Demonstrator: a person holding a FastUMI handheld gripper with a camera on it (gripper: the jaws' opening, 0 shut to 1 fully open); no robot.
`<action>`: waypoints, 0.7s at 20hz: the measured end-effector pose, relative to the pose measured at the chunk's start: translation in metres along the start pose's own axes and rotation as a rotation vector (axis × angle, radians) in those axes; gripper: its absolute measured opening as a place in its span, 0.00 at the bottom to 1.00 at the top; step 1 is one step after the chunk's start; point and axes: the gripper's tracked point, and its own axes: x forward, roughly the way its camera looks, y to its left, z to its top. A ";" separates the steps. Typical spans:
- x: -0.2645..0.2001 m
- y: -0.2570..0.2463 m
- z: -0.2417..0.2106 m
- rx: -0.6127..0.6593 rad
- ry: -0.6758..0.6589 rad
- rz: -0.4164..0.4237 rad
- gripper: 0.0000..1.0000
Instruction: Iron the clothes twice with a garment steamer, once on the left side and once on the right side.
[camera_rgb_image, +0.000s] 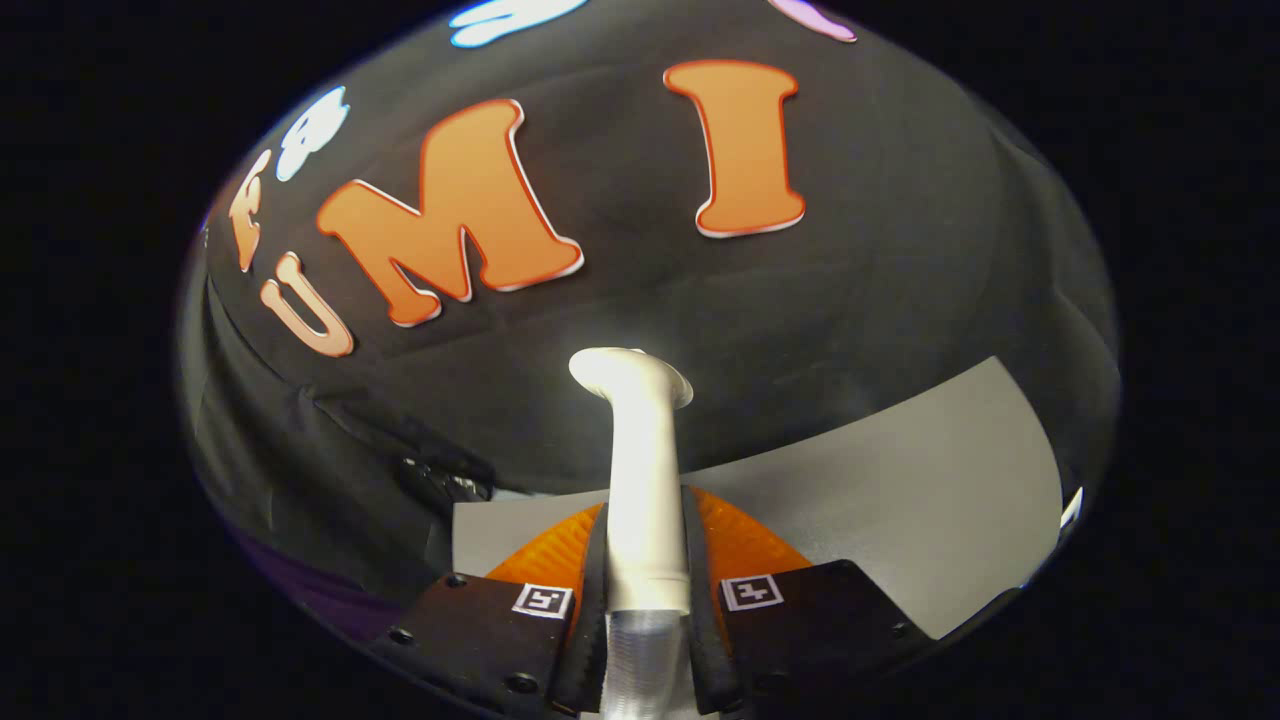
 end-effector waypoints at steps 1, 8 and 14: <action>-0.018 0.000 0.004 0.002 -0.060 -0.013 0.41; -0.179 0.015 -0.031 0.020 -0.387 -0.099 0.41; -0.302 0.043 -0.091 0.088 -0.553 -0.133 0.40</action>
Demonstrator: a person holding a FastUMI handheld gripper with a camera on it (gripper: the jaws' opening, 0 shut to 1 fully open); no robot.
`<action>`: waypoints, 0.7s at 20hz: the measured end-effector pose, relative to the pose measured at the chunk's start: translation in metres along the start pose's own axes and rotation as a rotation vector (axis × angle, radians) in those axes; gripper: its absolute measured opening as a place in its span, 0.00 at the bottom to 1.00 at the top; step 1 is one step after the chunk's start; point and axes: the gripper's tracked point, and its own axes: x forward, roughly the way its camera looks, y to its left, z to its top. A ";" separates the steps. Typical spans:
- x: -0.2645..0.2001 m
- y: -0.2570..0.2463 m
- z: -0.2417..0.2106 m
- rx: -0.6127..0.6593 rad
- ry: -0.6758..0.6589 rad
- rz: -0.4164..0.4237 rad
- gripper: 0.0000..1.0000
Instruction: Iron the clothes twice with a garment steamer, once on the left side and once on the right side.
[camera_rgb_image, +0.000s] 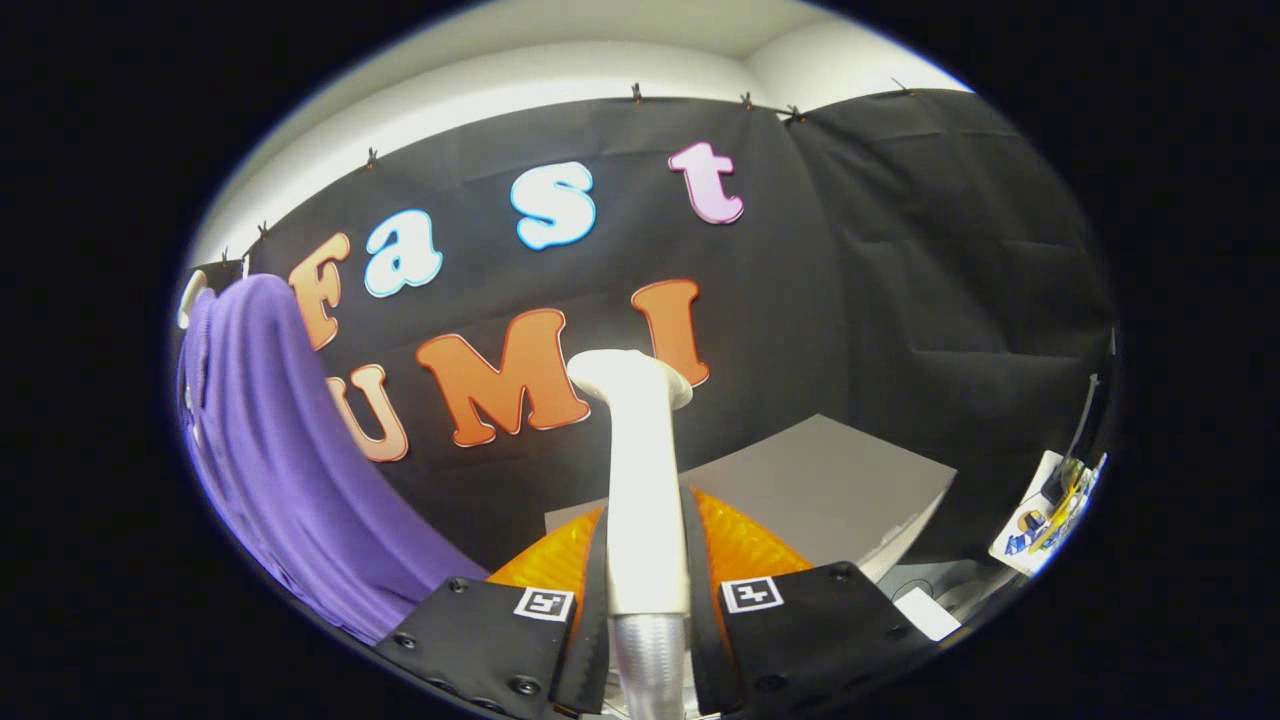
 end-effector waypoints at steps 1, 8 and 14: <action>-0.021 0.004 0.001 0.003 -0.027 -0.006 0.40; -0.164 0.048 -0.006 -0.038 -0.220 -0.059 0.40; -0.224 0.120 -0.034 -0.100 -0.308 -0.013 0.40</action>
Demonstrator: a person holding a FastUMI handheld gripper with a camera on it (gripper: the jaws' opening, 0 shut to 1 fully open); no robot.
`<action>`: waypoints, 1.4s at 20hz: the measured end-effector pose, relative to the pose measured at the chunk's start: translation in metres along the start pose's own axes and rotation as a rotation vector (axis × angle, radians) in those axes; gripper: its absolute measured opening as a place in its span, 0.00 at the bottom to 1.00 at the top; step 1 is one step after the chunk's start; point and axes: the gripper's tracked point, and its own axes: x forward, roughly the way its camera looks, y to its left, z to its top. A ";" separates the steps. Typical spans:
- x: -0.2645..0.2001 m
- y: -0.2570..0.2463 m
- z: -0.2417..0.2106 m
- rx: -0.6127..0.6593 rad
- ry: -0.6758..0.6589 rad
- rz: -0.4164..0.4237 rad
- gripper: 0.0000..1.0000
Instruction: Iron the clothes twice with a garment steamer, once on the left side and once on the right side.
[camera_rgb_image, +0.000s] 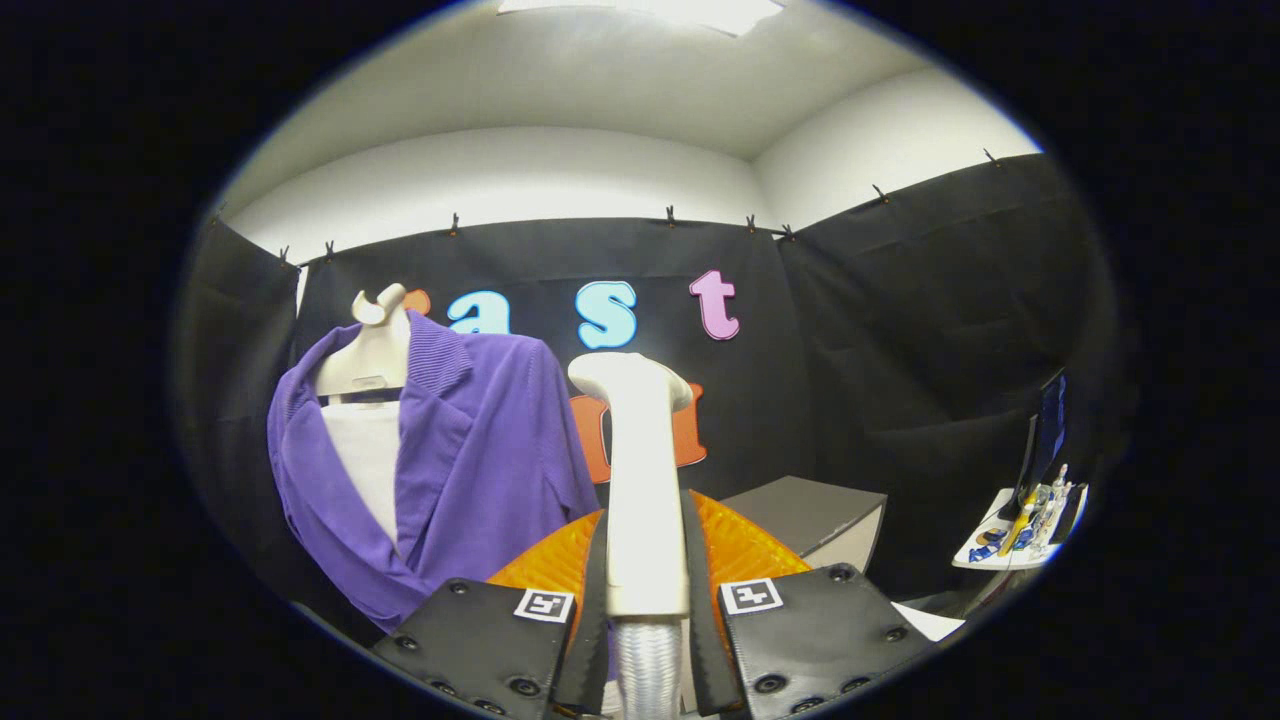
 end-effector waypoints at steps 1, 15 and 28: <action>-0.005 0.013 -0.002 -0.007 -0.008 0.016 0.40; -0.024 0.074 -0.076 -0.090 0.021 0.108 0.40; -0.051 0.071 -0.165 -0.141 0.169 0.092 0.40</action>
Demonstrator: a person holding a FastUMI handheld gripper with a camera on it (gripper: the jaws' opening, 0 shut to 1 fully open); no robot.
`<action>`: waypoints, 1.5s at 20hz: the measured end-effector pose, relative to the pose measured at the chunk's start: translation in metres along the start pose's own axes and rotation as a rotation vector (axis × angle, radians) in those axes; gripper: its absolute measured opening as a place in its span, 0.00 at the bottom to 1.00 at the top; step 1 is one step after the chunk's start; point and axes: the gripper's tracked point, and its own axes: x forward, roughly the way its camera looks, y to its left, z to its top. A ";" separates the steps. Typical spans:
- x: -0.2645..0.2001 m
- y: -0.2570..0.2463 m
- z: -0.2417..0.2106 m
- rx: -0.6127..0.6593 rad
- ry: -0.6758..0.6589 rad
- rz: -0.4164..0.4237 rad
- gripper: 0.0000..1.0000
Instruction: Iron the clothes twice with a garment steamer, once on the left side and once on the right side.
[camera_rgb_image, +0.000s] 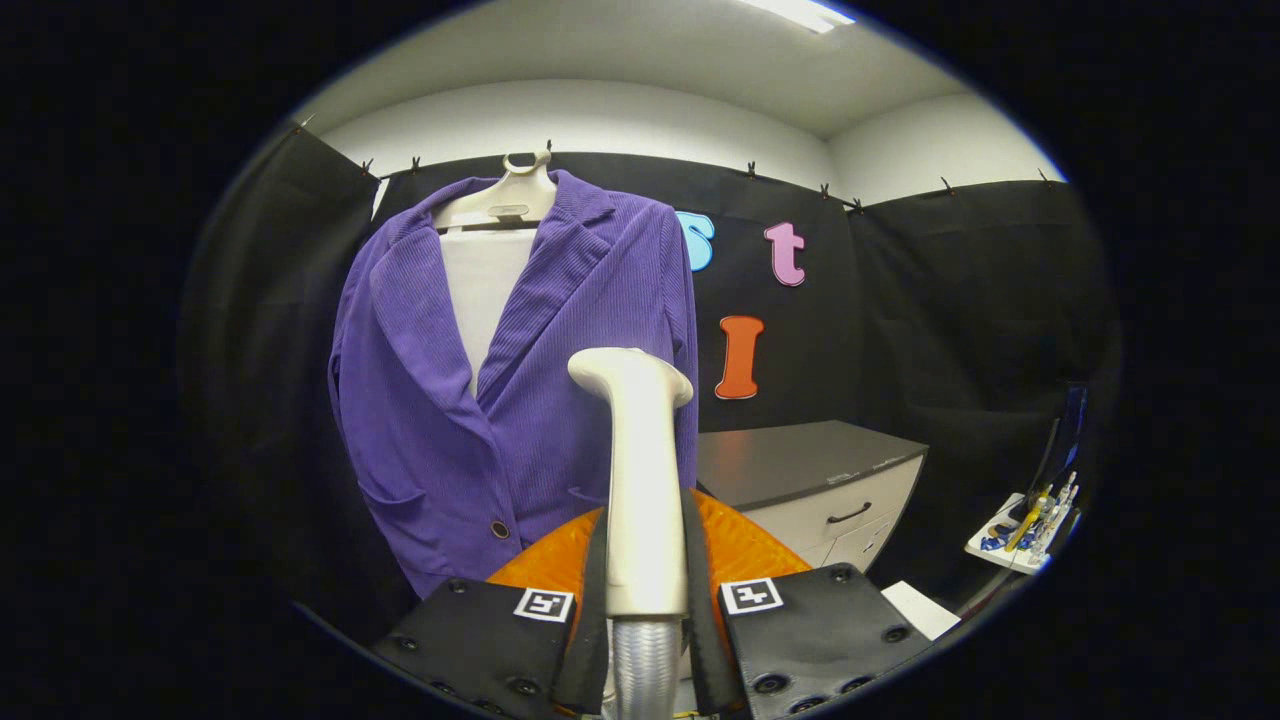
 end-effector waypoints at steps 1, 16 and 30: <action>-0.001 0.002 -0.007 -0.006 0.011 0.001 0.41; -0.015 0.007 -0.092 -0.066 0.142 0.000 0.41; -0.037 0.006 -0.170 -0.094 0.285 0.002 0.41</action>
